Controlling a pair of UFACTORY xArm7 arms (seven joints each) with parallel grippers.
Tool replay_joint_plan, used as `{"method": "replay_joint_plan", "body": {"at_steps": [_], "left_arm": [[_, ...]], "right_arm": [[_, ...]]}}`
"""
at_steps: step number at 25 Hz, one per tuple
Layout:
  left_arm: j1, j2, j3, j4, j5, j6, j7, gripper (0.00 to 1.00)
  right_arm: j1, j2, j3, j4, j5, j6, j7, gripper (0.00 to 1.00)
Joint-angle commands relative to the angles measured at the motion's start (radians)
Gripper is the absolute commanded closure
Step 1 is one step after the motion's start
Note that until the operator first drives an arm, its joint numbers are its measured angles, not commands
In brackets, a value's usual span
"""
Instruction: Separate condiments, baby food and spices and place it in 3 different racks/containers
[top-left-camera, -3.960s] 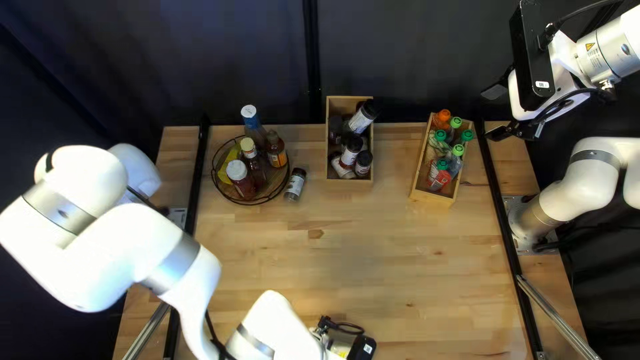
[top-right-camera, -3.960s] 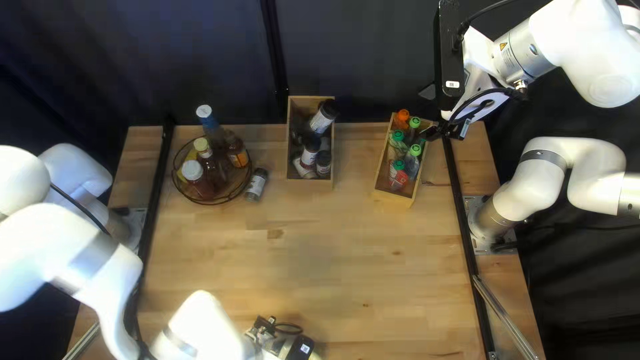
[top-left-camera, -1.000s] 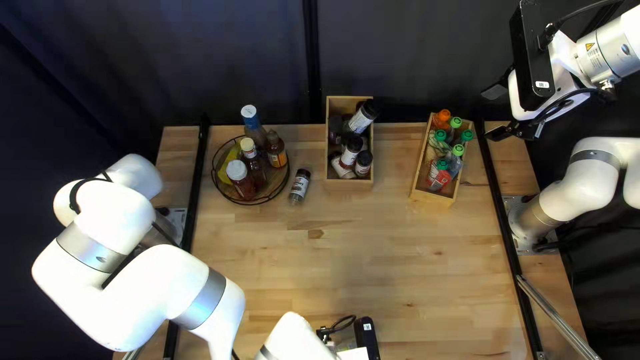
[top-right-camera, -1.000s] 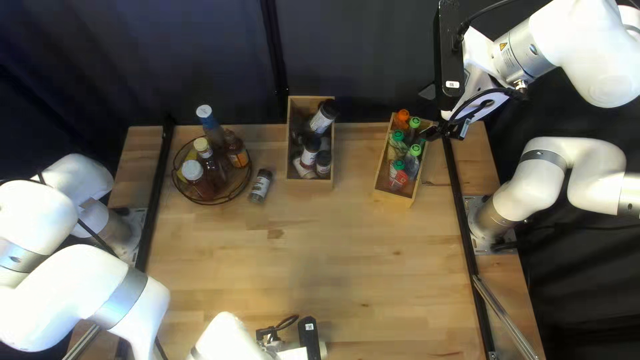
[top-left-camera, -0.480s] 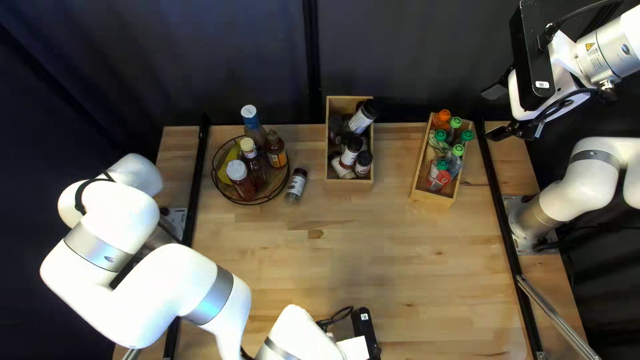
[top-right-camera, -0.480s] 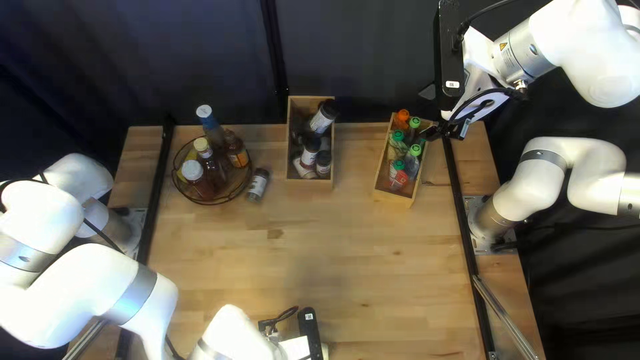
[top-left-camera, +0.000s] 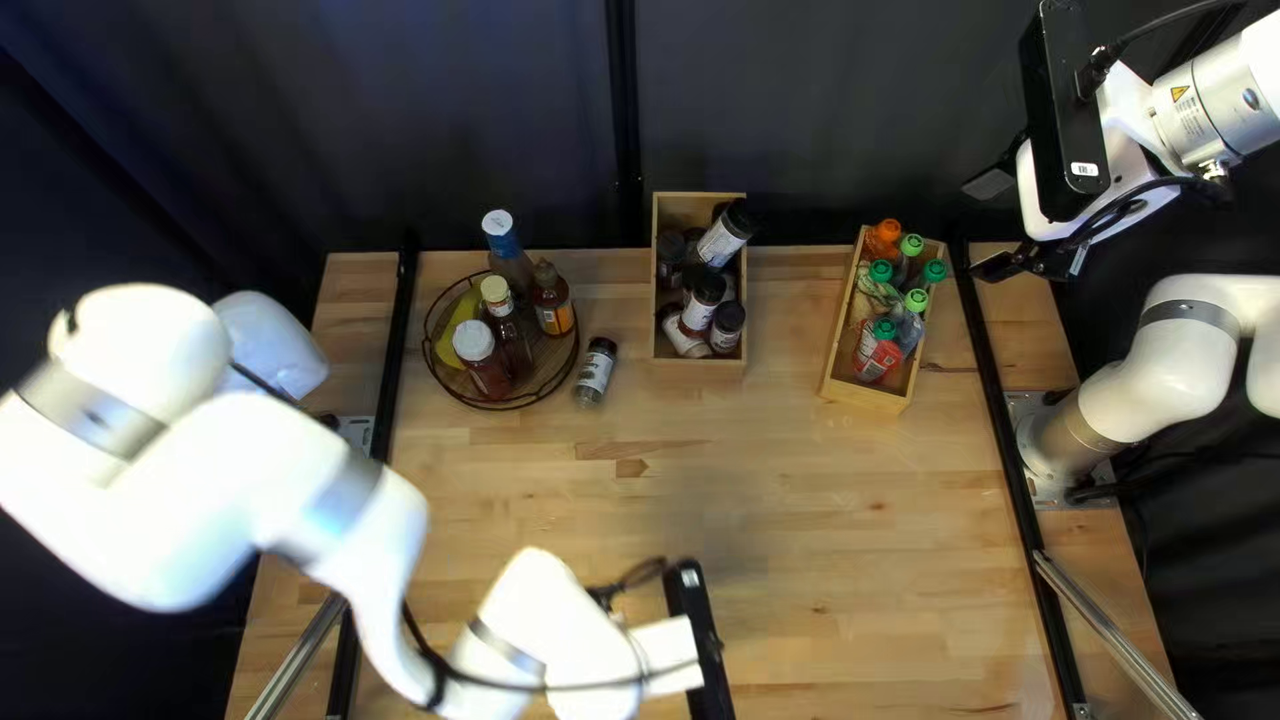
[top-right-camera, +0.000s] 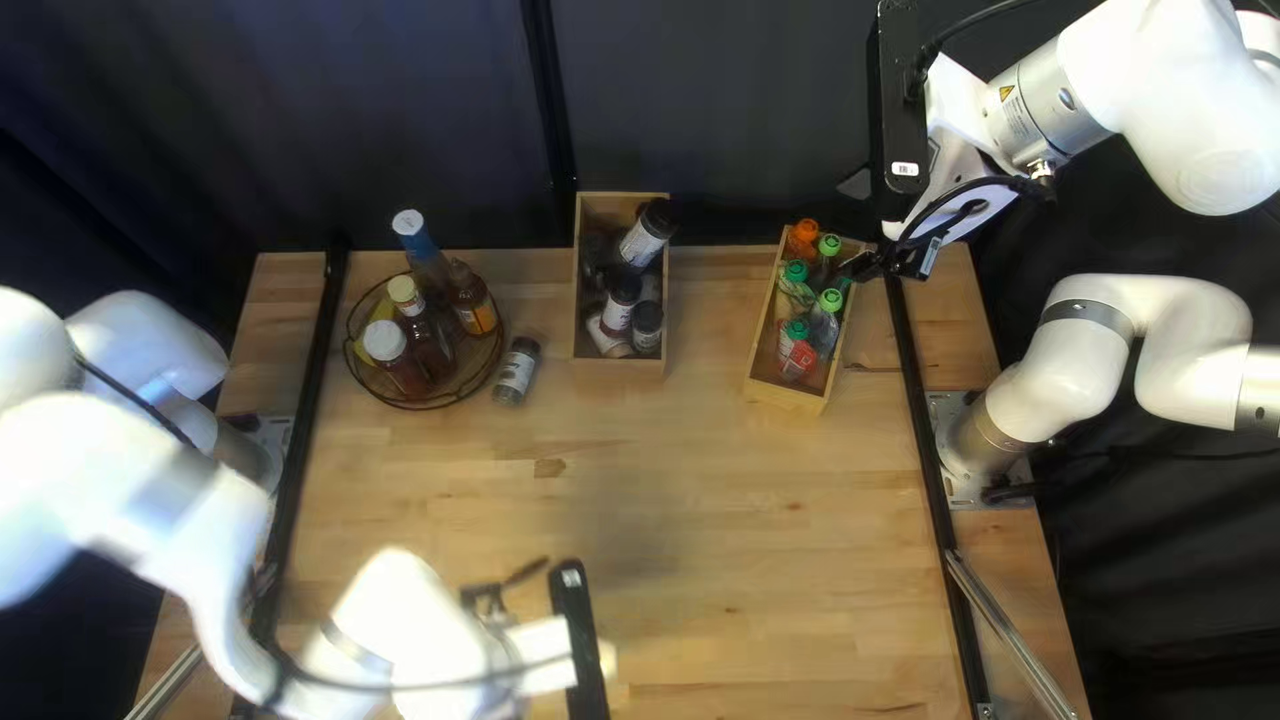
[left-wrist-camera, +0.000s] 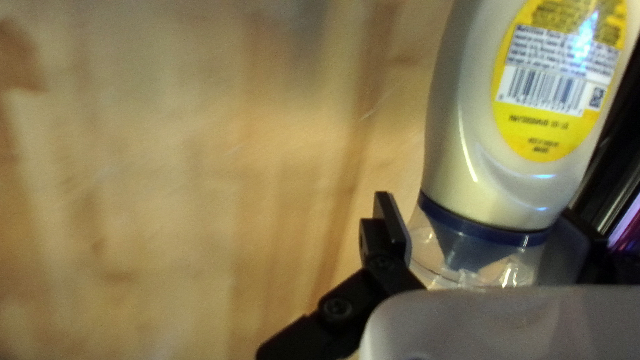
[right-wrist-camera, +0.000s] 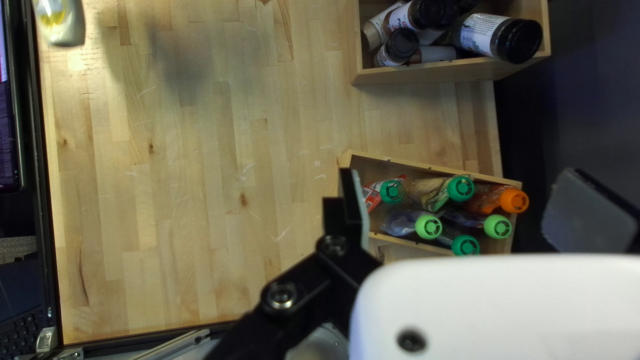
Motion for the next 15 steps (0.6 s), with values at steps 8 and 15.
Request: {"method": "replay_joint_plan", "body": {"at_steps": [8,15], "left_arm": [[0.155,-0.369,0.098,-0.111,0.163,0.433,0.008,1.0],[0.263,-0.389,0.182,-0.143,0.268,0.425,-0.017,1.0]], "right_arm": [[0.0,0.0,0.0,0.0,0.0,0.0,0.0,0.0],[0.0,0.0,0.0,0.0,0.0,0.0,0.0,0.0]]}}
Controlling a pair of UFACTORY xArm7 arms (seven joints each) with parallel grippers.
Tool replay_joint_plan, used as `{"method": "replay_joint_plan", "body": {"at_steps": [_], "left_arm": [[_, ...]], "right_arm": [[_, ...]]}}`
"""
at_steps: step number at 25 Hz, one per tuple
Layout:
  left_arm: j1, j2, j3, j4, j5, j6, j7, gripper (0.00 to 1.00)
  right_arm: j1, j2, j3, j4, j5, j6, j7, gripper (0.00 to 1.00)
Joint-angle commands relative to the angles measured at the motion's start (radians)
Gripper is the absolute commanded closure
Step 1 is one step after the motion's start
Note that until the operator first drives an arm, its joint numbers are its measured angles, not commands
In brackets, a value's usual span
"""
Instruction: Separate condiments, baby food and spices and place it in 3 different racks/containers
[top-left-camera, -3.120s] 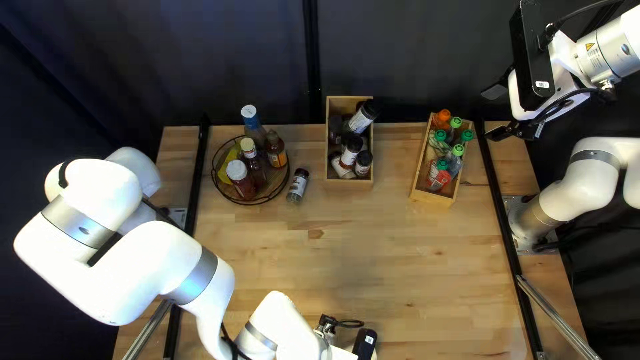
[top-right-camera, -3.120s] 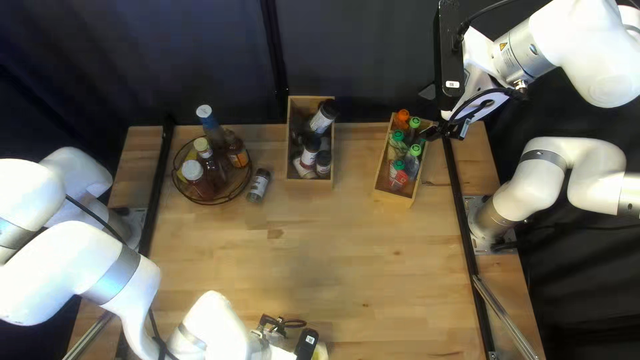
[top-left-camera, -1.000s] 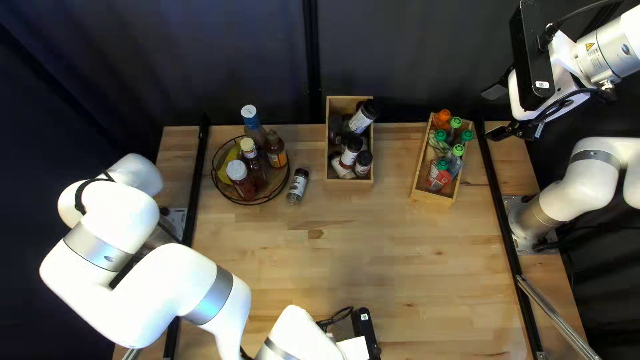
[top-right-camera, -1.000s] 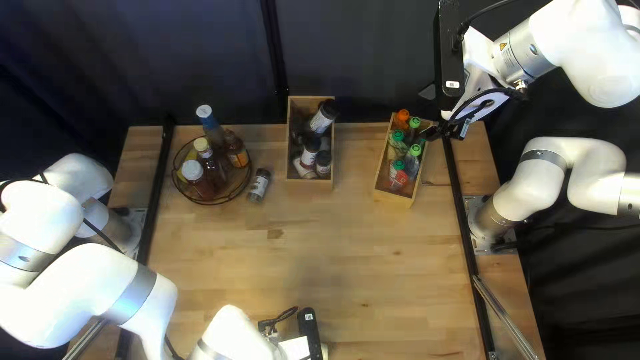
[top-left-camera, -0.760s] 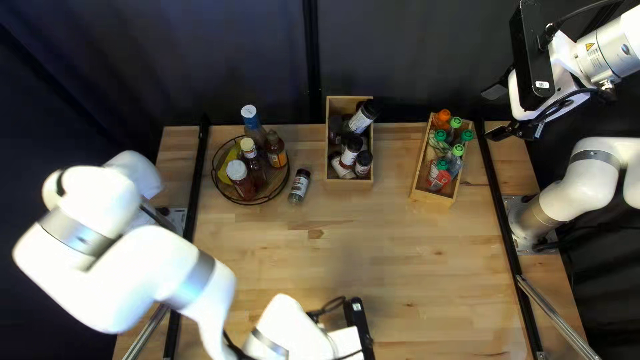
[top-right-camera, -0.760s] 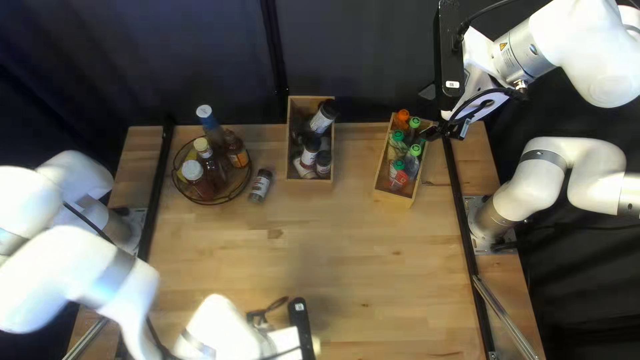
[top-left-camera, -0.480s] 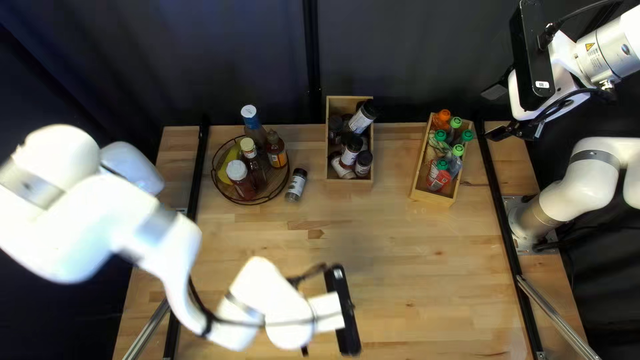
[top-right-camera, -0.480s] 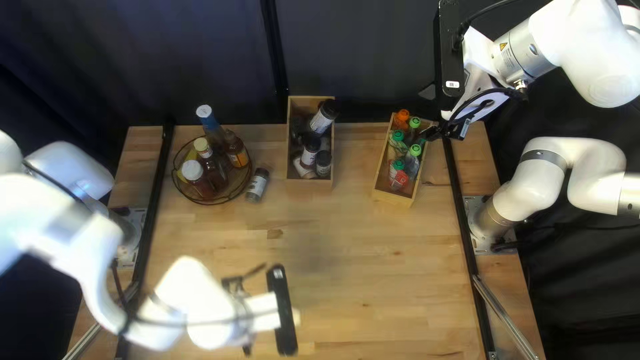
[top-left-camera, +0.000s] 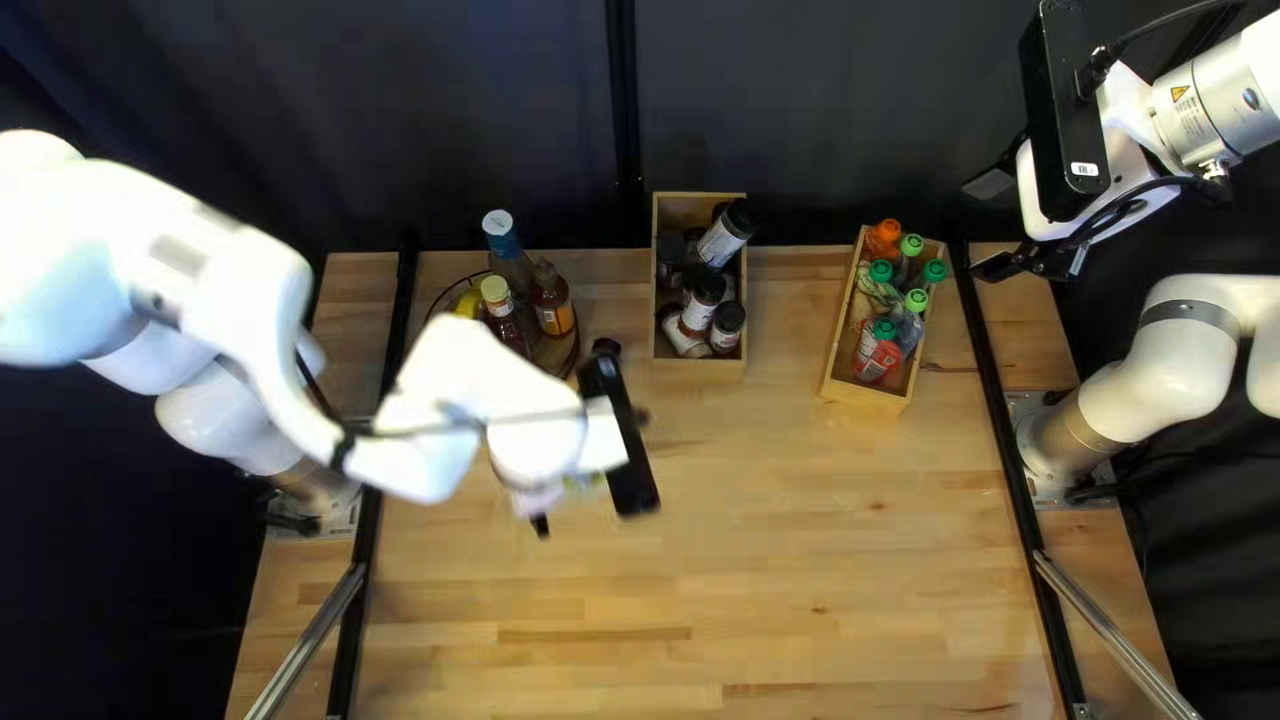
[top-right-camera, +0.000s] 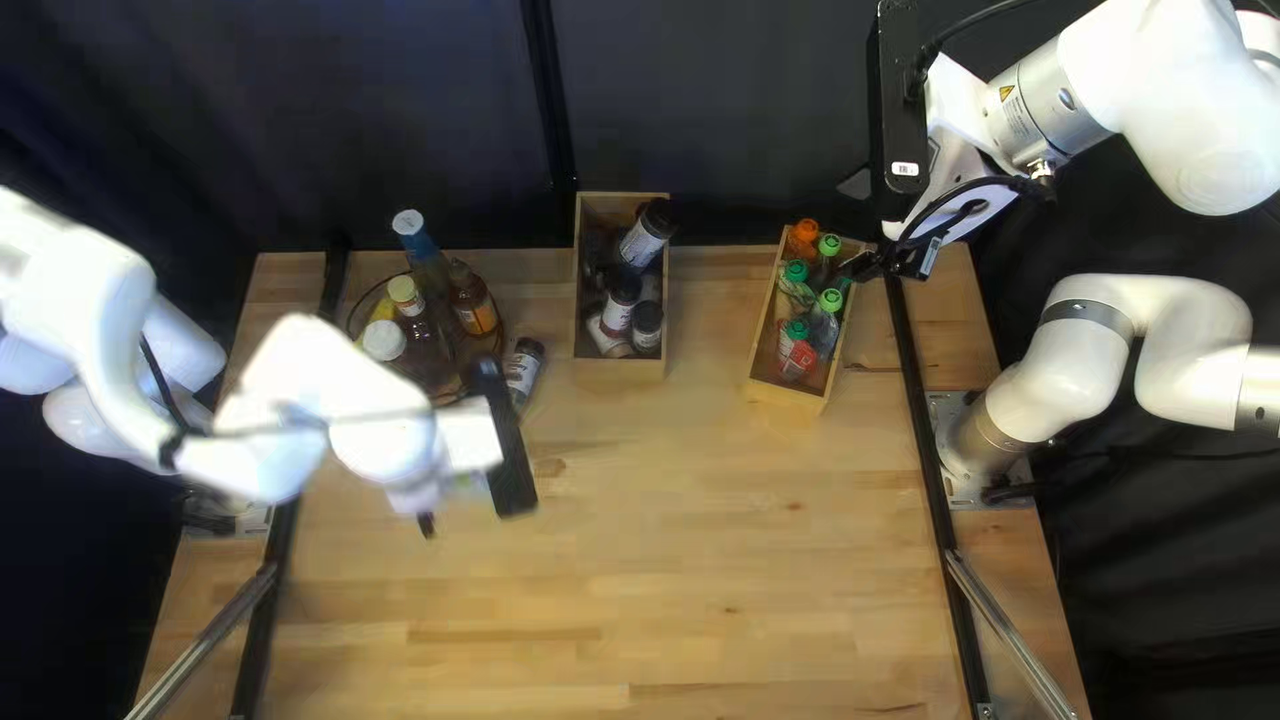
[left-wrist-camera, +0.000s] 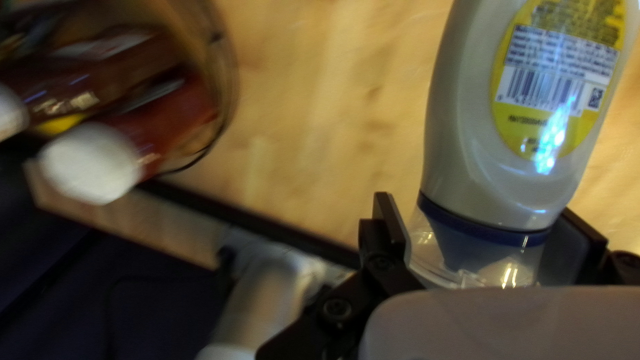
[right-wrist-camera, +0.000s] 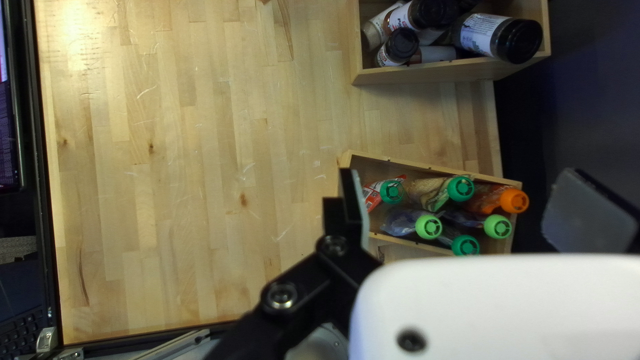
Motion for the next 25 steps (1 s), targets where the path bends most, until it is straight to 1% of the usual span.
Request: {"method": "replay_joint_plan", "body": {"at_steps": [1,4,7,10,12,16,17,18,21,23,25], "left_arm": [[0.059,0.009,0.052,-0.03,0.055,-0.059,-0.032,1.0],[0.07,0.017,0.057,-0.057,0.062,-0.123,-0.085,1.0],[0.065,0.033,0.052,-0.064,0.045,-0.156,-0.128,1.0],[0.053,0.06,0.048,-0.073,0.006,-0.225,-0.18,1.0],[0.052,0.068,0.045,-0.086,0.0,-0.273,-0.219,1.0],[0.064,0.069,0.024,-0.113,0.004,-0.382,-0.388,1.0],[0.065,0.076,0.023,-0.109,-0.002,-0.391,-0.422,1.0],[0.065,0.087,0.014,-0.093,-0.024,-0.387,-0.489,1.0],[0.064,0.13,-0.006,-0.055,-0.047,-0.376,-0.645,1.0],[0.065,0.162,-0.009,-0.017,-0.071,-0.352,-0.732,1.0],[0.072,0.164,-0.01,-0.014,-0.08,-0.349,-0.793,1.0]], "right_arm": [[0.0,0.0,0.0,0.0,0.0,0.0,0.0,0.0],[0.0,0.0,0.0,0.0,0.0,0.0,0.0,0.0],[0.0,0.0,0.0,0.0,0.0,0.0,0.0,0.0],[0.0,0.0,0.0,0.0,0.0,0.0,0.0,0.0],[0.0,0.0,0.0,0.0,0.0,0.0,0.0,0.0],[0.0,0.0,0.0,0.0,0.0,0.0,0.0,0.0],[0.0,0.0,0.0,0.0,0.0,0.0,0.0,0.0],[0.0,0.0,0.0,0.0,0.0,0.0,0.0,0.0],[0.0,0.0,0.0,0.0,0.0,0.0,0.0,0.0],[0.0,0.0,0.0,0.0,0.0,0.0,0.0,0.0],[0.0,0.0,0.0,0.0,0.0,0.0,0.0,0.0]]}}
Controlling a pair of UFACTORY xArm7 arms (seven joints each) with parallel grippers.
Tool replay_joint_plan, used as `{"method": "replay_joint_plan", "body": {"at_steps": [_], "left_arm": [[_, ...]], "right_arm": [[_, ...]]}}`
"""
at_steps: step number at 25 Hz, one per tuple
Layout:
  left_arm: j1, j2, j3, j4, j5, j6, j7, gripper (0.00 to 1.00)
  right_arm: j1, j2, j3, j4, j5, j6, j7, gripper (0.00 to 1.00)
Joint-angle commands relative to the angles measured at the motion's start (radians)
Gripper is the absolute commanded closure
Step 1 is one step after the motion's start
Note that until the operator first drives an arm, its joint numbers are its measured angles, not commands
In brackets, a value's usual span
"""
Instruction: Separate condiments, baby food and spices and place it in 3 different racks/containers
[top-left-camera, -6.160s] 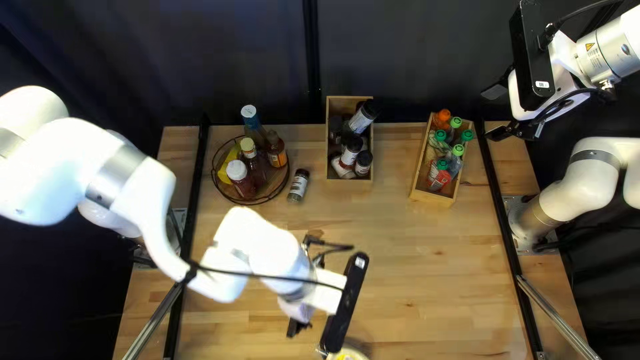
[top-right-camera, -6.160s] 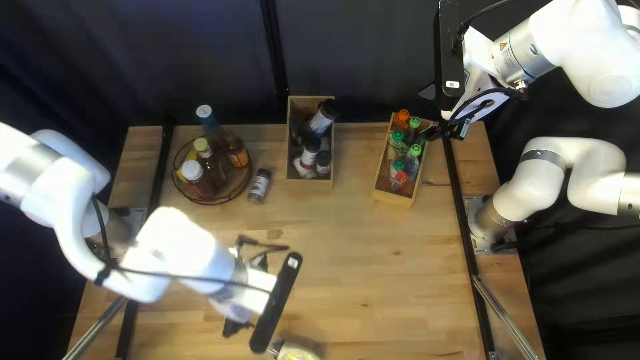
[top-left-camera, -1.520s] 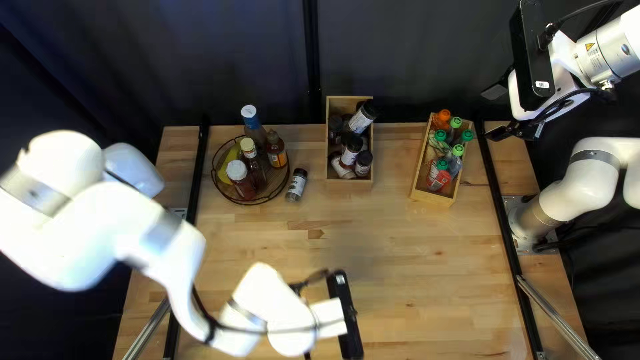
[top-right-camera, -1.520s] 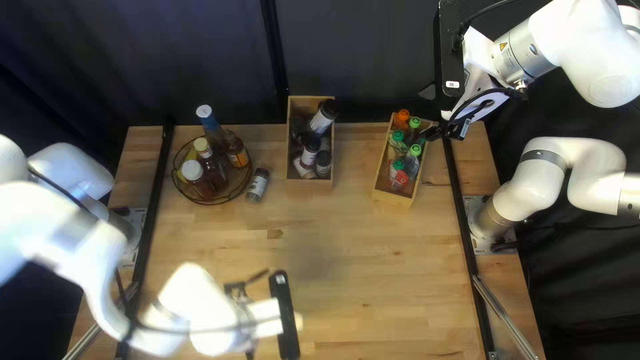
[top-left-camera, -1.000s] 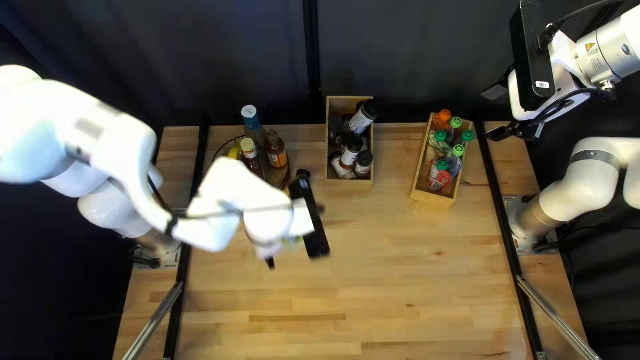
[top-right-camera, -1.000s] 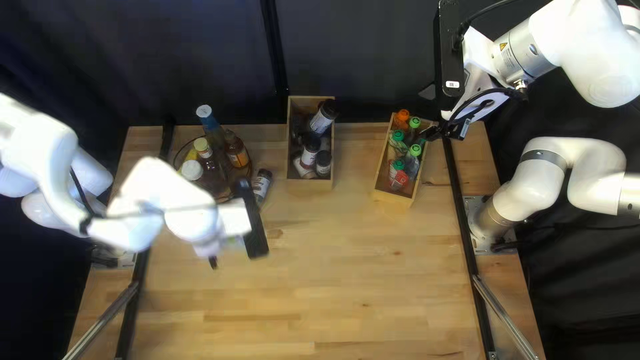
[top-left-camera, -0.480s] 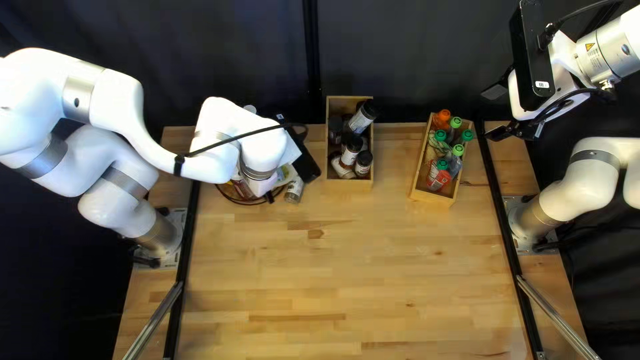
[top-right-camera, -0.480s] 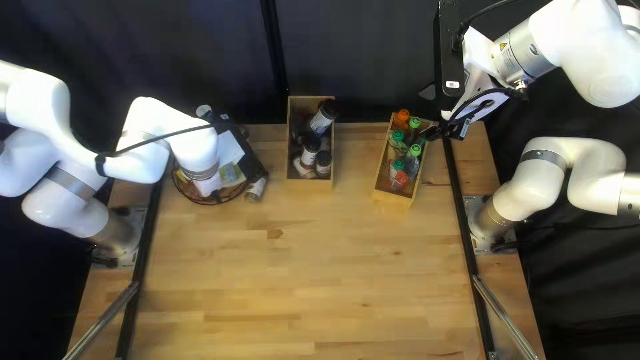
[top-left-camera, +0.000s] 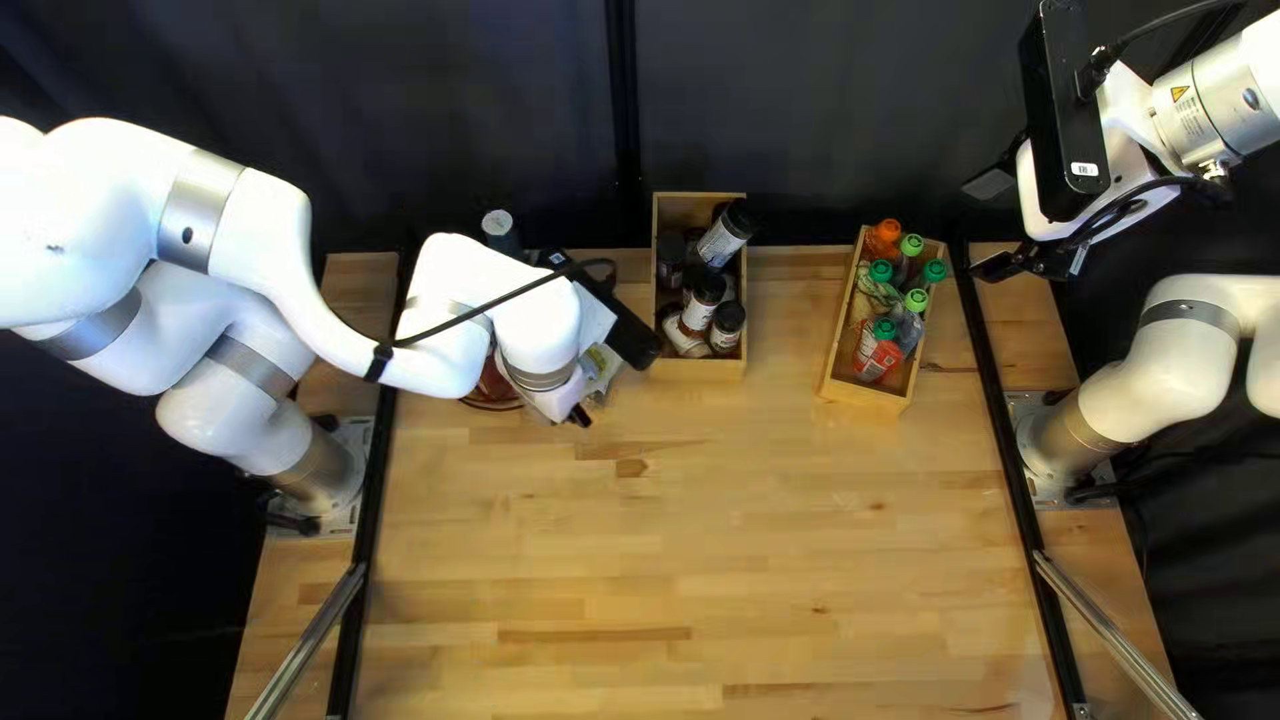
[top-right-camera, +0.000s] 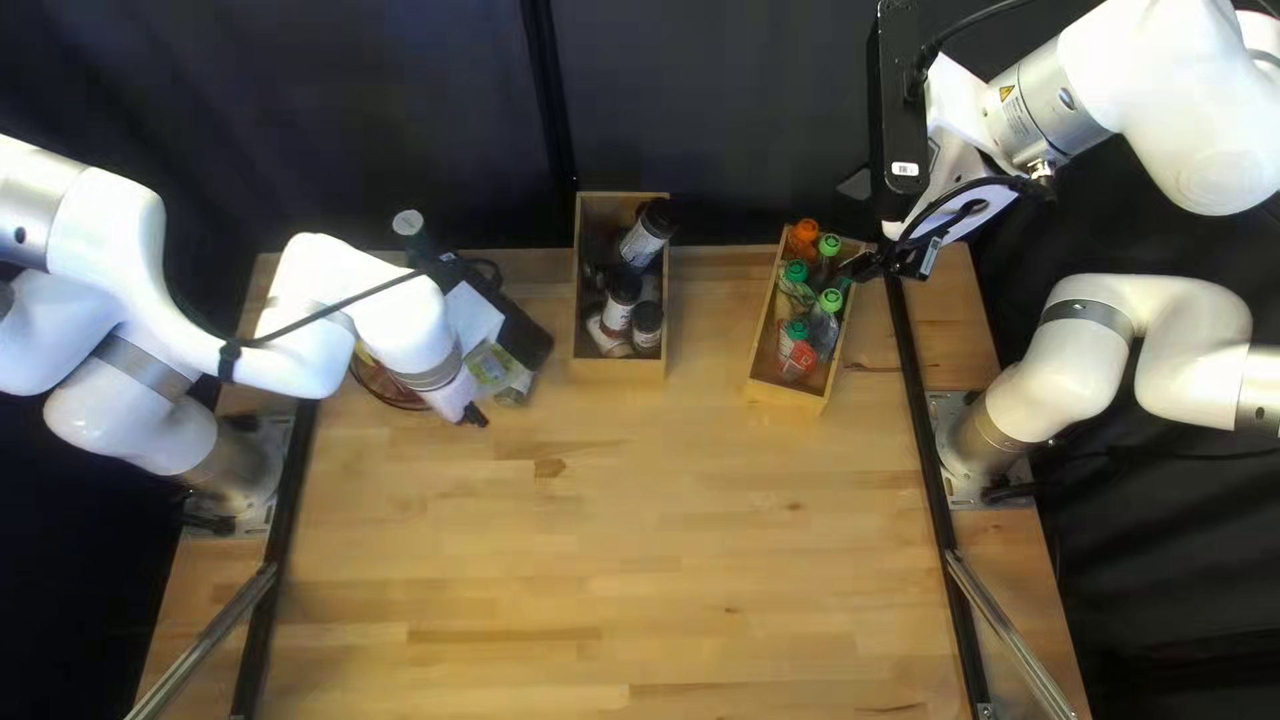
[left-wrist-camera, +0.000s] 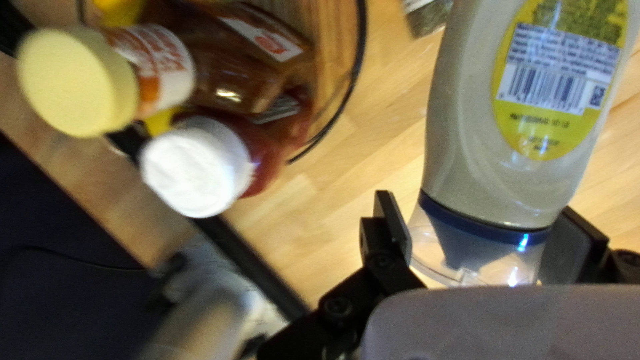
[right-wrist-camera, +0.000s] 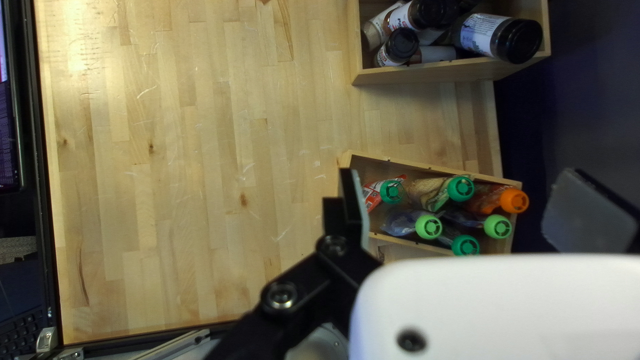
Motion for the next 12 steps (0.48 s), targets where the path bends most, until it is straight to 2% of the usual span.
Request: {"method": "replay_joint_plan", "body": {"at_steps": [1,6,12], "left_arm": [[0.015,0.038,-0.009,0.033,-0.037,0.014,-0.19,1.0],[0.05,0.038,0.016,-0.032,-0.043,-0.064,-0.298,1.0],[0.088,0.031,0.05,-0.104,-0.042,-0.159,-0.34,1.0]], "right_arm": [[0.0,0.0,0.0,0.0,0.0,0.0,0.0,0.0],[0.0,0.0,0.0,0.0,0.0,0.0,0.0,0.0],[0.0,0.0,0.0,0.0,0.0,0.0,0.0,0.0]]}}
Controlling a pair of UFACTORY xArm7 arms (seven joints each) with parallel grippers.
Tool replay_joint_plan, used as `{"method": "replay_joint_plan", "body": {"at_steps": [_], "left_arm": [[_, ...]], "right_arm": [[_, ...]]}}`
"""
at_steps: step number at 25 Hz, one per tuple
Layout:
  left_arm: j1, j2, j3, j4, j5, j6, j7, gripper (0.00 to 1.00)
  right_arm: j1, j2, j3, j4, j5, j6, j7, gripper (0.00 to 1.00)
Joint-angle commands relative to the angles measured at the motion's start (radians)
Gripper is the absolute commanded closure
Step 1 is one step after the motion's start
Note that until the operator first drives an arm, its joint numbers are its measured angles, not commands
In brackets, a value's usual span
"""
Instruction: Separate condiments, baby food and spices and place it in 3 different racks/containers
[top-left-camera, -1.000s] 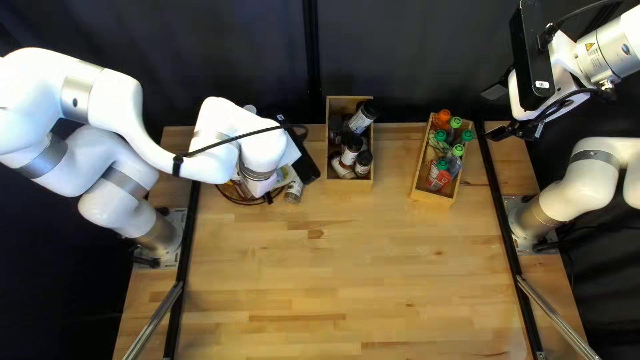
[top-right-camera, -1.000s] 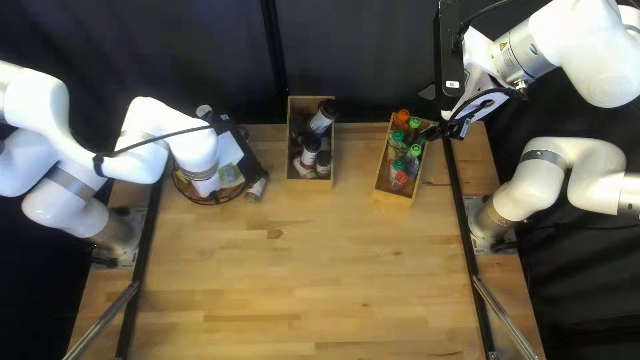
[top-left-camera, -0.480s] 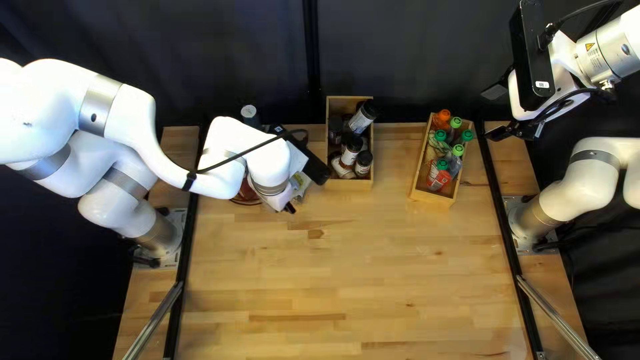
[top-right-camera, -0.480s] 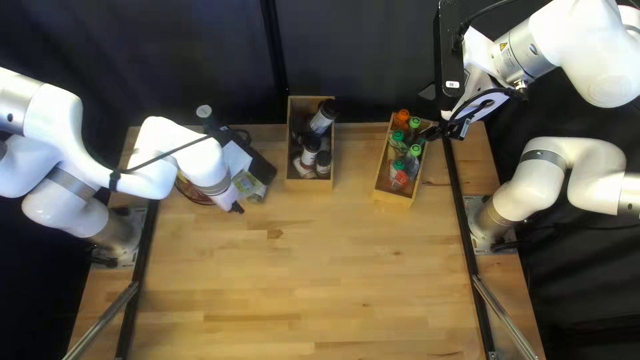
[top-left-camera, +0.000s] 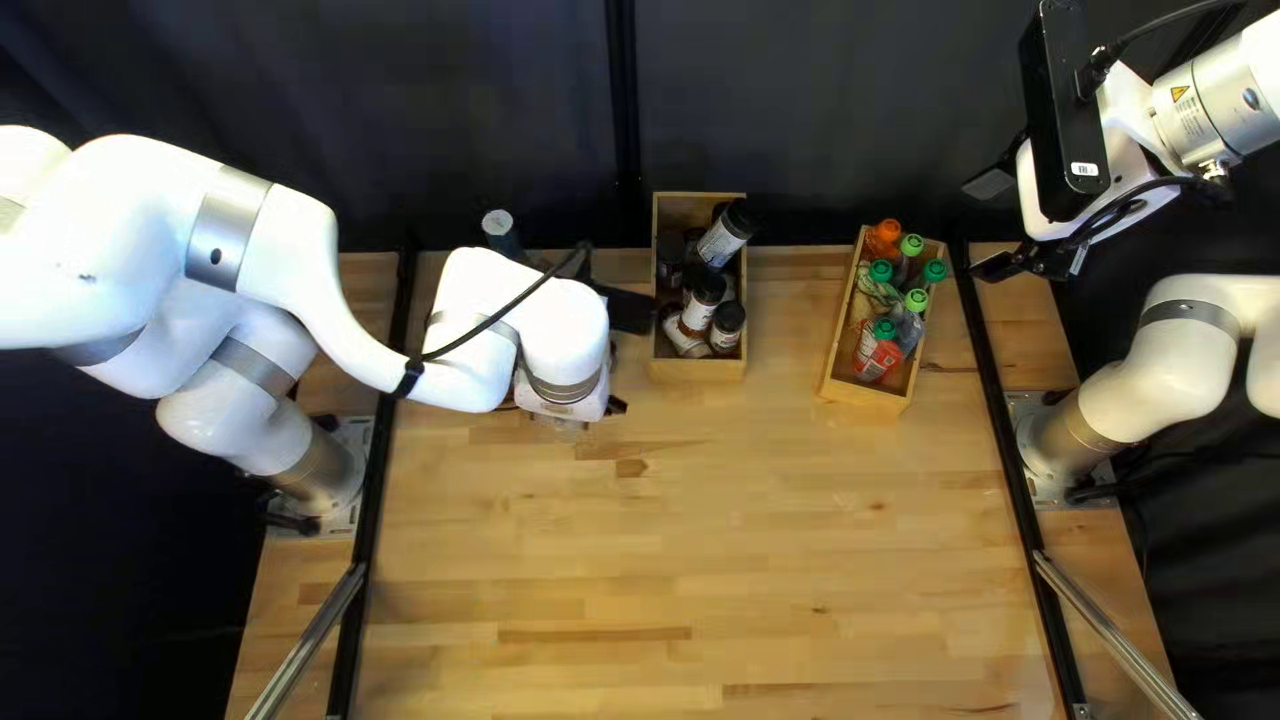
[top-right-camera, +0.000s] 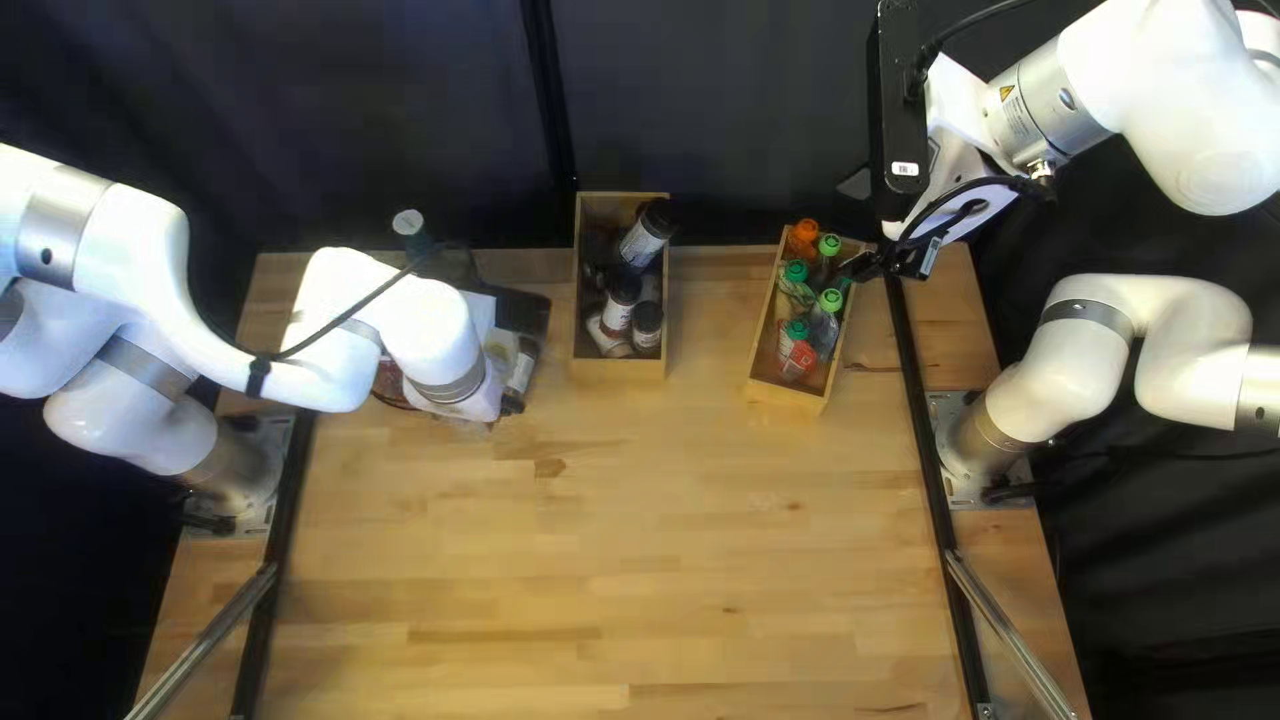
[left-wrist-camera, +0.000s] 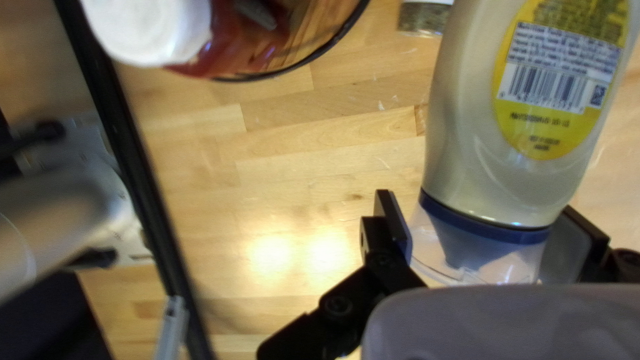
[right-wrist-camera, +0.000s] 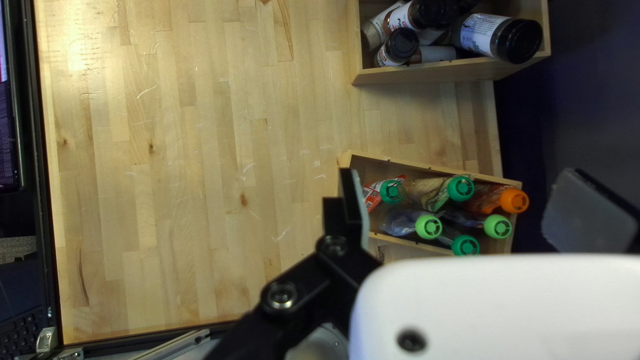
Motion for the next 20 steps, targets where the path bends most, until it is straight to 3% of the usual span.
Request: {"method": "replay_joint_plan", "body": {"at_steps": [1,11,20], "left_arm": [[0.025,0.005,0.026,-0.037,-0.005,-0.053,-0.022,1.0],[0.074,0.003,0.069,-0.115,0.014,-0.128,-0.053,1.0],[0.097,0.025,0.101,-0.131,0.011,-0.154,-0.031,1.0]], "right_arm": [[0.0,0.0,0.0,0.0,0.0,0.0,0.0,0.0],[0.0,0.0,0.0,0.0,0.0,0.0,0.0,0.0],[0.0,0.0,0.0,0.0,0.0,0.0,0.0,0.0]]}}
